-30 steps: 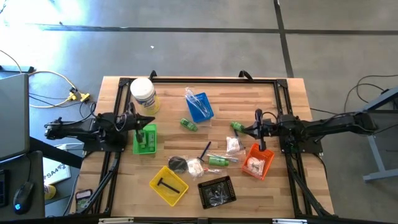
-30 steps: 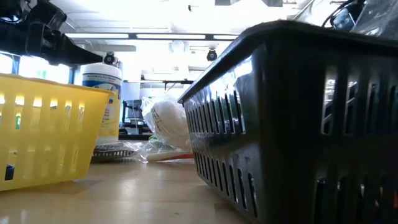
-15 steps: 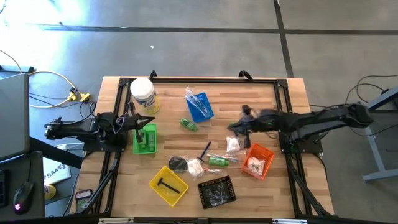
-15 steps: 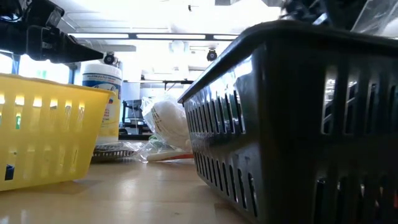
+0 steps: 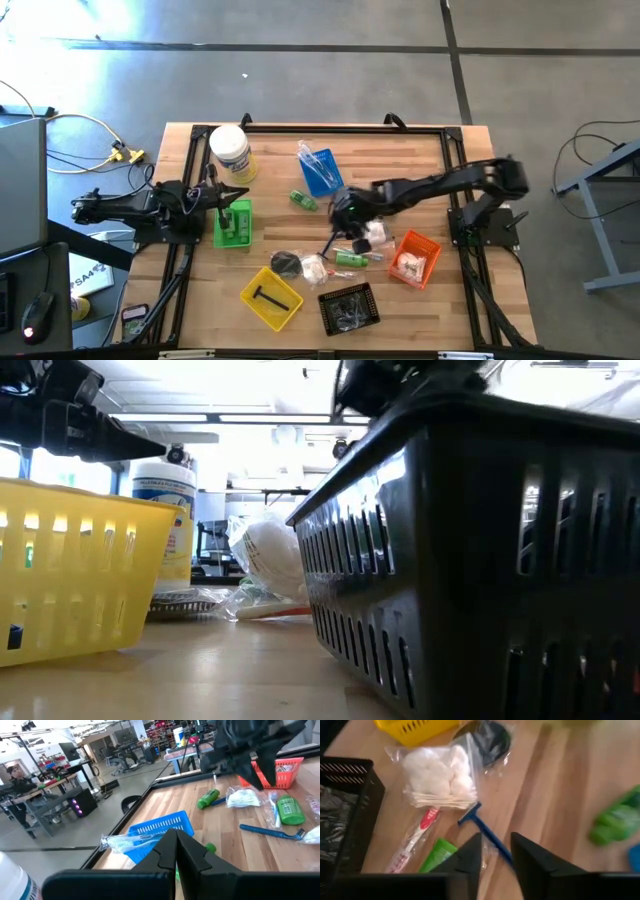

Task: Pick & Place Travel size toiletries
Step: Put the blue razor into the yellow bin

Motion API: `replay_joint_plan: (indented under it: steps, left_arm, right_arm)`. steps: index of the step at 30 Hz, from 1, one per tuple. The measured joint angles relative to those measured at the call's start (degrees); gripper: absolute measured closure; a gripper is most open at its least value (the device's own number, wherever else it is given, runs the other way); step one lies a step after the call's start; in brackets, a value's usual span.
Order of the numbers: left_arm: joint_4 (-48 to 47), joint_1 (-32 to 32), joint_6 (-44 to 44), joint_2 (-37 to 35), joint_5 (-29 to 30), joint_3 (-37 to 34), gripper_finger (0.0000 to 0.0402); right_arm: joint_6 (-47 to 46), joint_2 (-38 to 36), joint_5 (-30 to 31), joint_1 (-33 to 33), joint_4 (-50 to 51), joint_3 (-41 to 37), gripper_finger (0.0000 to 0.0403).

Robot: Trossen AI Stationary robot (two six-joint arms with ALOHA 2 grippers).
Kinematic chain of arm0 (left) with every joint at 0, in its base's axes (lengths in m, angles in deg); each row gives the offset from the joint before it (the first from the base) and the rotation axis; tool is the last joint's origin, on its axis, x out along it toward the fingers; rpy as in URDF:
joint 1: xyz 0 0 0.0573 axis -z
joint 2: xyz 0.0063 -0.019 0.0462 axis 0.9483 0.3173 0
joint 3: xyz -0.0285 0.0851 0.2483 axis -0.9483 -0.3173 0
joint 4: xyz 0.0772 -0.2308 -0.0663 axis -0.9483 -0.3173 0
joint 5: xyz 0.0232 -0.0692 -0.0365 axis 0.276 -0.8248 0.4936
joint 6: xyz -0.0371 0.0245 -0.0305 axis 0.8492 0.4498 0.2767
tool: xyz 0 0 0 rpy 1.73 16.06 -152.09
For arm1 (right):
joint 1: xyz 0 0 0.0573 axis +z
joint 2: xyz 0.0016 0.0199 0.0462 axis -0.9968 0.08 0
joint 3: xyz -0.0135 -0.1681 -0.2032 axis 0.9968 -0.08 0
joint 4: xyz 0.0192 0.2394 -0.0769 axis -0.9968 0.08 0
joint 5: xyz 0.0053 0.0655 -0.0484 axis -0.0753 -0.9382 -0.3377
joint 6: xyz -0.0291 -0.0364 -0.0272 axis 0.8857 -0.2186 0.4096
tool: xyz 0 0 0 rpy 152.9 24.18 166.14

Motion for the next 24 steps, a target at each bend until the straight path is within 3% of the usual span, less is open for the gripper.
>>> replay_joint_plan:
  steps: [4, 9, 24]
  left_arm:
    - [-0.2, 0.0, 0.9, 0.0, -0.1, 0.0, 0.0401]
    - [-0.2, 0.0, 1.7, 0.0, -0.1, 0.0, 0.0401]
    - [-1.7, 0.0, 1.6, 0.0, -0.1, 0.0, 0.0401]
  right_arm:
    - [2.3, 7.0, -3.7, 0.2, 1.4, 5.1, 0.0241]
    - [4.8, 13.7, -1.1, 1.6, 5.1, 10.1, 0.0205]
    - [10.0, 20.5, 2.0, 2.9, 4.9, 13.6, 0.022]
